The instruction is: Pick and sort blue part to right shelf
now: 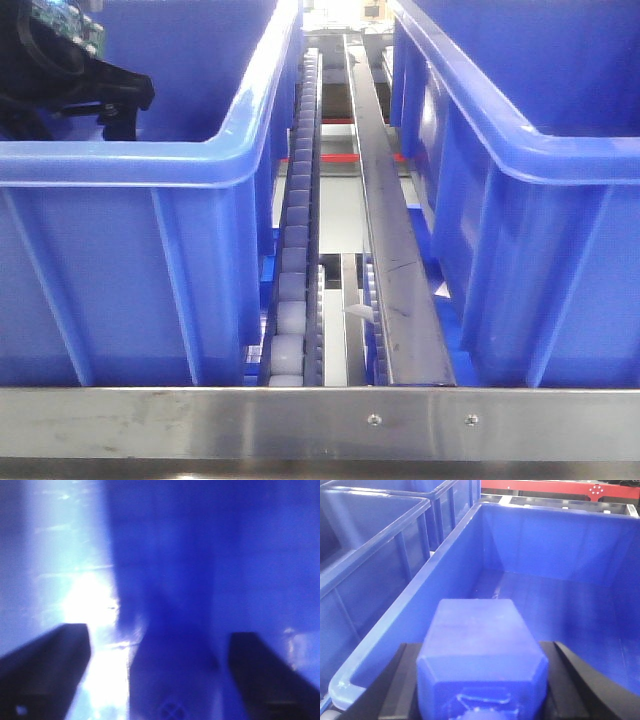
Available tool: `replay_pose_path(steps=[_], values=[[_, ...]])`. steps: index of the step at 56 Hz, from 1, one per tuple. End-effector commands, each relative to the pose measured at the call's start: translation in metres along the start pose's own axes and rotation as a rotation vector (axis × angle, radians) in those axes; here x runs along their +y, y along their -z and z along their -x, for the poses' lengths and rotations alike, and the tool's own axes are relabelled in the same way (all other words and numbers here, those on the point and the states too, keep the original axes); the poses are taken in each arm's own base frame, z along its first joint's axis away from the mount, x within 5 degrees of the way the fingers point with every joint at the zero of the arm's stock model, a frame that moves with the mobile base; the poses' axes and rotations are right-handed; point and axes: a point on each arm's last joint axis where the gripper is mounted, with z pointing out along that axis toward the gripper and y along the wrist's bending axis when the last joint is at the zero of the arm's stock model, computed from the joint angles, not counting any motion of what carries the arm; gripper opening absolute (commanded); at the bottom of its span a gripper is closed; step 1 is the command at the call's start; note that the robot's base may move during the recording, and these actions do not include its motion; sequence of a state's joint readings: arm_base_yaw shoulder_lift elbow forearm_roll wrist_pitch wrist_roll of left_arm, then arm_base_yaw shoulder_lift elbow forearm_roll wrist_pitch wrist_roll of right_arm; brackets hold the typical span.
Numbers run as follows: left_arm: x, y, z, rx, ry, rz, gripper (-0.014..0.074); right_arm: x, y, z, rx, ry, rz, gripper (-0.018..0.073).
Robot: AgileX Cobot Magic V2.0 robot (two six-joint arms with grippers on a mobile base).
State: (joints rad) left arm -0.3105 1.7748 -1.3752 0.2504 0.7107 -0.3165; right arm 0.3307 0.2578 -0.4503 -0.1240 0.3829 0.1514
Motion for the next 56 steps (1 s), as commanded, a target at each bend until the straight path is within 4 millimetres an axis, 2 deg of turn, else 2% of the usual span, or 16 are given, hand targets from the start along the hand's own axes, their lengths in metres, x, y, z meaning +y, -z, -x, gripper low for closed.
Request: replay_pose_path(steps=[1,6,13,17,23,35,43,49,56], values=[[0.006,0.045,0.018,-0.141,0.002,-0.016,0.0662,0.001,0.001,0.015,-0.098,0.02,0.01,0.0207],[0.007,0.072,0.019,-0.198,0.004,-0.042,0.0662,0.001,0.001,0.015,-0.096,0.02,0.01,0.0207],[0.013,0.118,0.011,-0.309,0.034,-0.08,0.0662,0.001,0.001,0.015,-0.093,0.02,0.009,0.0207],[0.015,0.145,-0.005,-0.39,0.03,-0.107,0.0658,0.001,0.001,0.014,-0.087,0.02,0.008,0.0207],[0.019,0.169,-0.036,-0.476,0.026,-0.138,0.0632,0.001,0.001,0.013,-0.072,0.02,0.006,0.0207],[0.033,0.207,-0.101,-0.662,0.019,-0.169,0.0449,0.0,0.001,0.01,-0.038,0.015,0.002,0.0207],[0.045,0.231,-0.14,-0.786,-0.001,-0.155,0.0318,0.001,0.001,0.013,-0.022,-0.103,0.006,0.0207],[0.051,0.246,-0.164,-0.861,0.006,-0.156,0.0217,0.001,-0.004,0.023,0.029,-0.131,-0.008,0.0207],[0.056,0.254,-0.183,-0.908,0.014,-0.157,0.0119,-0.001,-0.022,0.052,0.13,-0.096,-0.053,0.0207]])
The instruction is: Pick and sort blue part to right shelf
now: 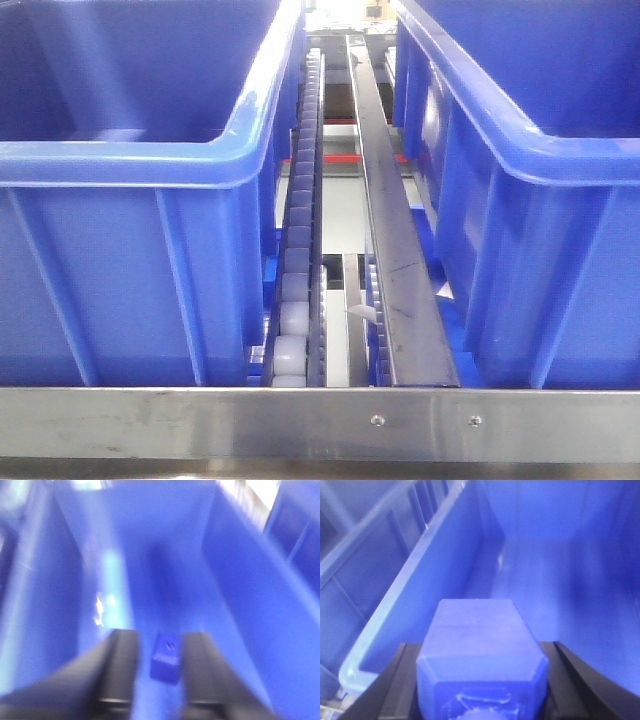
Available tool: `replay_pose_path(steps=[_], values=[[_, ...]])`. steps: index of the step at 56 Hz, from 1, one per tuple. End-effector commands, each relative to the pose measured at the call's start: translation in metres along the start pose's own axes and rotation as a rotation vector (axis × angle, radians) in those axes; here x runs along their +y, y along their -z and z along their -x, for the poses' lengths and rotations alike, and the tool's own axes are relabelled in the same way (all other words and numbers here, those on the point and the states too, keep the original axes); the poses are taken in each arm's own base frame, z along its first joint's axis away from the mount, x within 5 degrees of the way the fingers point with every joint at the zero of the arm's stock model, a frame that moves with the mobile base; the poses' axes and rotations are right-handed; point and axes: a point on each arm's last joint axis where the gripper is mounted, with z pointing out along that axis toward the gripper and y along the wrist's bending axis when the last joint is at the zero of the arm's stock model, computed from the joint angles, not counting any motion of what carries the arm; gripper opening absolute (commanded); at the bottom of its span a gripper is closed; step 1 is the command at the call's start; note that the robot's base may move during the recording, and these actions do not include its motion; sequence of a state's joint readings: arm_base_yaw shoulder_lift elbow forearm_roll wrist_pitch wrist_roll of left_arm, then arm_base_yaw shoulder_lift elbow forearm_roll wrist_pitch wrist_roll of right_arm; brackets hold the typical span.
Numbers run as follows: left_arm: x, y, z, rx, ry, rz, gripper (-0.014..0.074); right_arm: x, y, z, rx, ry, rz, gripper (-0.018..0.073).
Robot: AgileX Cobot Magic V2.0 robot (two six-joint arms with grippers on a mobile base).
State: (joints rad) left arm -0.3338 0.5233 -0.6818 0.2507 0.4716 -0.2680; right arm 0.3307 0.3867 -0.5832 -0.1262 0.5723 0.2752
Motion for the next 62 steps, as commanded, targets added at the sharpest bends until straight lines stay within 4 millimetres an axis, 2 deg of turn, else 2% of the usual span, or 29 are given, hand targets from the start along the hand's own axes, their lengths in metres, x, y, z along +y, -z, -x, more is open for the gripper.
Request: replay_pose_path(steps=[1,12,17,18,24,25,31,37,43,47,55,60,62], values=[[-0.001,0.013,0.012,-0.129,-0.002,-0.026,0.012,0.004,-0.007,0.038,-0.038,0.03,-0.024,0.0207],[0.001,0.016,0.008,-0.101,-0.007,-0.012,0.0124,-0.007,-0.061,0.093,0.219,0.023,-0.286,0.0207],[0.001,0.016,0.008,-0.101,-0.005,-0.013,0.0124,-0.014,-0.098,0.106,0.324,0.029,-0.331,0.0207],[0.001,0.016,0.008,-0.101,-0.005,-0.013,0.0124,-0.017,-0.134,0.106,0.422,0.045,-0.3,0.0207],[0.001,0.016,0.008,-0.094,-0.005,-0.011,0.0124,-0.02,-0.185,0.097,0.537,0.035,-0.216,0.0207],[0.001,0.016,0.008,-0.094,-0.005,-0.011,0.0124,-0.021,-0.198,0.093,0.565,0.029,-0.201,0.0207],[0.001,0.016,0.008,-0.095,-0.007,-0.01,0.0124,-0.027,-0.243,0.077,0.664,0.047,-0.162,0.0207],[0.001,0.016,0.008,-0.095,-0.007,-0.01,0.0124,-0.033,-0.276,0.06,0.736,0.047,-0.164,0.0207],[0.001,0.016,0.008,-0.095,-0.007,-0.01,0.0124,-0.037,-0.294,0.047,0.779,0.045,-0.166,0.0211],[0.001,0.016,0.008,-0.095,-0.007,-0.01,0.0124,-0.037,-0.297,0.044,0.783,0.044,-0.166,0.0263],[0.001,0.016,0.008,-0.095,-0.007,-0.01,0.0124,-0.036,-0.291,0.052,0.757,0.056,-0.168,0.0501],[0.001,0.016,0.008,-0.093,-0.007,-0.01,0.0124,-0.035,-0.284,0.061,0.728,0.066,-0.171,0.0612],[0.001,0.016,0.008,-0.093,-0.007,-0.01,0.0124,-0.034,-0.279,0.066,0.712,0.072,-0.173,0.0627]])
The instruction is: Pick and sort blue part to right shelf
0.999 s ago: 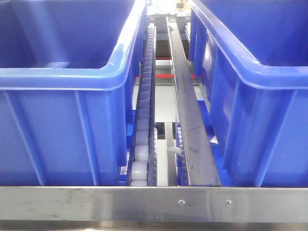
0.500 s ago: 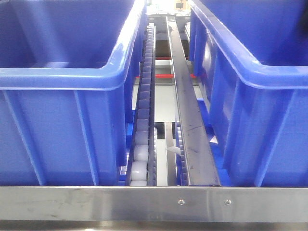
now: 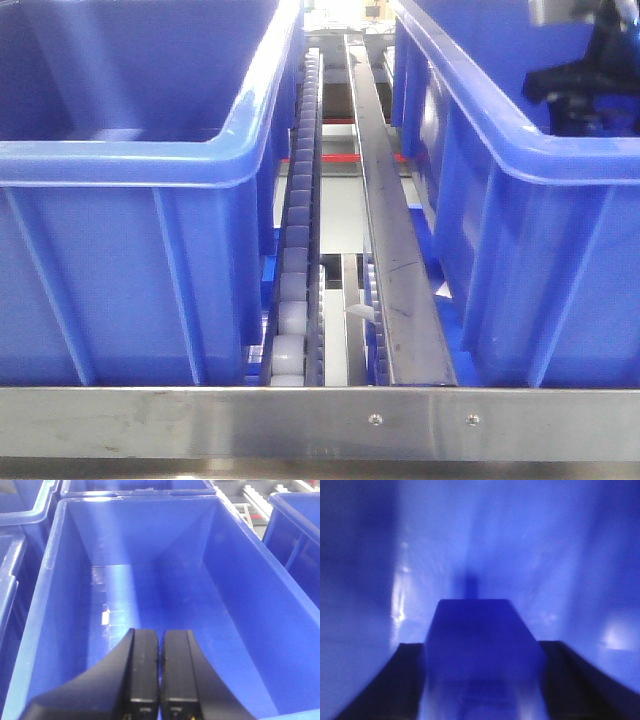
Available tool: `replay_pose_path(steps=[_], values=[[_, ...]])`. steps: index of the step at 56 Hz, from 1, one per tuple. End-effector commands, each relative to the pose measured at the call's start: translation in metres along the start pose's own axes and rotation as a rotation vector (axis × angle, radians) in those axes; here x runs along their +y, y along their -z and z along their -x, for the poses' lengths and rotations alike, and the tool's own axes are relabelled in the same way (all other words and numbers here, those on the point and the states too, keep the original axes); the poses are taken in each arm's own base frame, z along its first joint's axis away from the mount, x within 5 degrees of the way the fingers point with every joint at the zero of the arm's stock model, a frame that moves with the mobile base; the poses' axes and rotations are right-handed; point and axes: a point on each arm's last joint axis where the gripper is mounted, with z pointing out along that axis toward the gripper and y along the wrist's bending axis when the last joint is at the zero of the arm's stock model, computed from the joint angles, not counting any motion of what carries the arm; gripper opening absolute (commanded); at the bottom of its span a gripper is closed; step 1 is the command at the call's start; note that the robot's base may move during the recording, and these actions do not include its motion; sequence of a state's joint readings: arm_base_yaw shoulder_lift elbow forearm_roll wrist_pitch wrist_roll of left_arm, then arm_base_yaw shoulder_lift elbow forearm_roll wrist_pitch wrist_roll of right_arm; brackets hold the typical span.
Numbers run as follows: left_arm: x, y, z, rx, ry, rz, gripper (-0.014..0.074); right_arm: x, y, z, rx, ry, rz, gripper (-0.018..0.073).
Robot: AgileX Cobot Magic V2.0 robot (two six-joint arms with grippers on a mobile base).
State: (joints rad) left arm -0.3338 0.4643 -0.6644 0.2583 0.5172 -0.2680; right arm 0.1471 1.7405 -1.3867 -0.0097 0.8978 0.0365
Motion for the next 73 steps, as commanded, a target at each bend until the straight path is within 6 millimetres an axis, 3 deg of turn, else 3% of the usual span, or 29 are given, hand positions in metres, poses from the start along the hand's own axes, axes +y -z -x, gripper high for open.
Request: replay_pose_path(steps=[1,10,17,26,36,50,63,73], values=[[-0.002,0.003,0.014,-0.095,-0.005,-0.023,0.0124,-0.003,0.045,0.011,-0.162,0.019,-0.016,0.0622],[-0.002,0.003,0.014,-0.095,-0.005,-0.023,0.0124,-0.006,0.067,0.005,-0.212,0.035,-0.04,0.0623],[-0.002,0.003,0.013,-0.079,-0.004,-0.019,0.0124,-0.006,0.087,-0.012,-0.294,0.043,-0.04,0.0619],[0.0,0.007,0.01,-0.059,-0.004,-0.009,0.0124,-0.007,0.106,-0.062,-0.449,0.048,-0.033,0.0508],[0.005,0.026,0.006,-0.117,-0.031,0.018,0.0124,-0.008,0.131,-0.131,-0.664,0.054,-0.026,0.0291],[0.011,0.048,-0.032,-0.187,-0.05,0.037,0.0124,-0.009,0.154,-0.208,-0.894,0.052,-0.024,0.0081],[0.013,0.054,-0.061,-0.216,-0.042,0.034,0.0124,-0.011,0.157,-0.259,-1.088,0.05,-0.024,0.0046],[0.013,0.047,-0.07,-0.183,-0.052,0.039,0.0124,-0.011,0.164,-0.275,-1.189,0.049,-0.024,0.0046]])
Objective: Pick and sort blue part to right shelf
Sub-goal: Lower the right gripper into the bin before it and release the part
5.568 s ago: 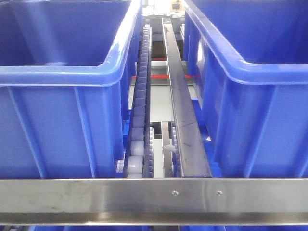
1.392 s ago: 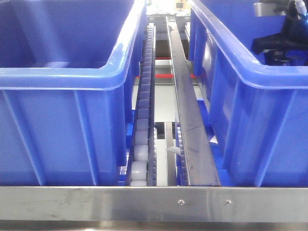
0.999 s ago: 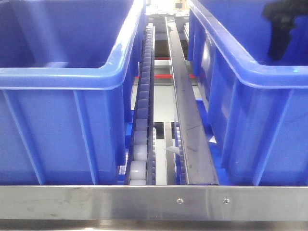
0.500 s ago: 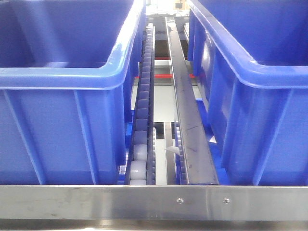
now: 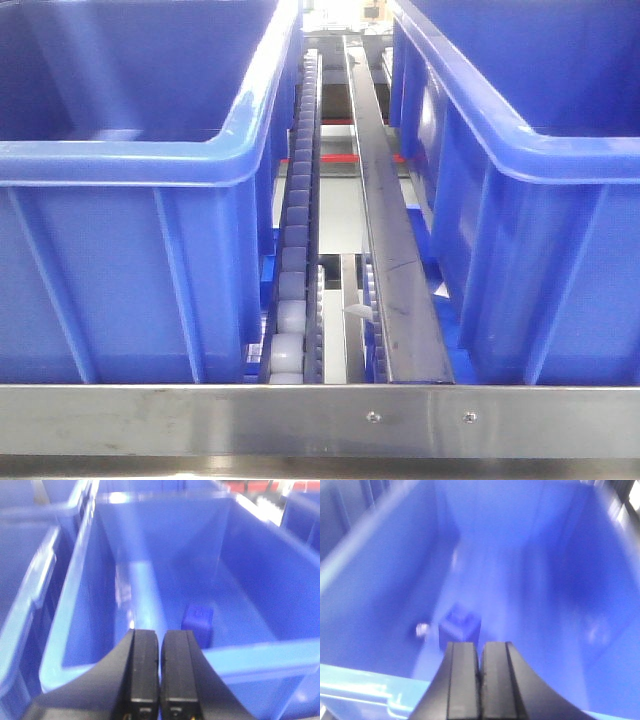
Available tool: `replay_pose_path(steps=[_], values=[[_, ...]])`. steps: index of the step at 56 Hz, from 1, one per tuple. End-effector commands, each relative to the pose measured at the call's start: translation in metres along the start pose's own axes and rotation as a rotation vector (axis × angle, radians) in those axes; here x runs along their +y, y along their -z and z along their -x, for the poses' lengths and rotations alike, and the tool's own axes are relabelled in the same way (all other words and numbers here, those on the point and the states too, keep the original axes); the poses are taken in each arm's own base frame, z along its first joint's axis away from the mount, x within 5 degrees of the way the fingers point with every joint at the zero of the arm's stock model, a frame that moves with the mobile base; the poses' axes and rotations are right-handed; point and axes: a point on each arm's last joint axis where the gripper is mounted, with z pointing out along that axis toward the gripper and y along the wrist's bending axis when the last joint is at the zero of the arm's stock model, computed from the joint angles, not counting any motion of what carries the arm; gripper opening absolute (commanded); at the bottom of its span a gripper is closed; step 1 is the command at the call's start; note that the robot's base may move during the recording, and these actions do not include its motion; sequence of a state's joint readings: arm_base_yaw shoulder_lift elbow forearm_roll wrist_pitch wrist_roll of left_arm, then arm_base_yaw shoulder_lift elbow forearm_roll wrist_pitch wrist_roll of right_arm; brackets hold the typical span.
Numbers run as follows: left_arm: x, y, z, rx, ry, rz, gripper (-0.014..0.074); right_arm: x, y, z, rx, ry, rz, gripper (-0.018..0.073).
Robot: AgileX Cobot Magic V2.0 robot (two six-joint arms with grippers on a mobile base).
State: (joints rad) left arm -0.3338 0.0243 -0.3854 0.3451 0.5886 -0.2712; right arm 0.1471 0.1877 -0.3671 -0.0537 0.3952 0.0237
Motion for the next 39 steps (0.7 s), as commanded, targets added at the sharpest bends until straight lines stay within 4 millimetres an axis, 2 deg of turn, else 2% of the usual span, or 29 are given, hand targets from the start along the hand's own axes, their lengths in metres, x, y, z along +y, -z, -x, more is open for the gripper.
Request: replay_pose_path(steps=[1,39], values=[[-0.0012,0.0005,0.0113,-0.08,-0.003,-0.02,0.0124,-0.0007,0.0071,0.0182,-0.158,0.019,-0.009,0.0046],[-0.0014,-0.0017,0.0085,-0.082,-0.017,-0.01,0.0124,-0.0008,0.0068,0.0169,-0.142,0.019,-0.01,0.0046]])
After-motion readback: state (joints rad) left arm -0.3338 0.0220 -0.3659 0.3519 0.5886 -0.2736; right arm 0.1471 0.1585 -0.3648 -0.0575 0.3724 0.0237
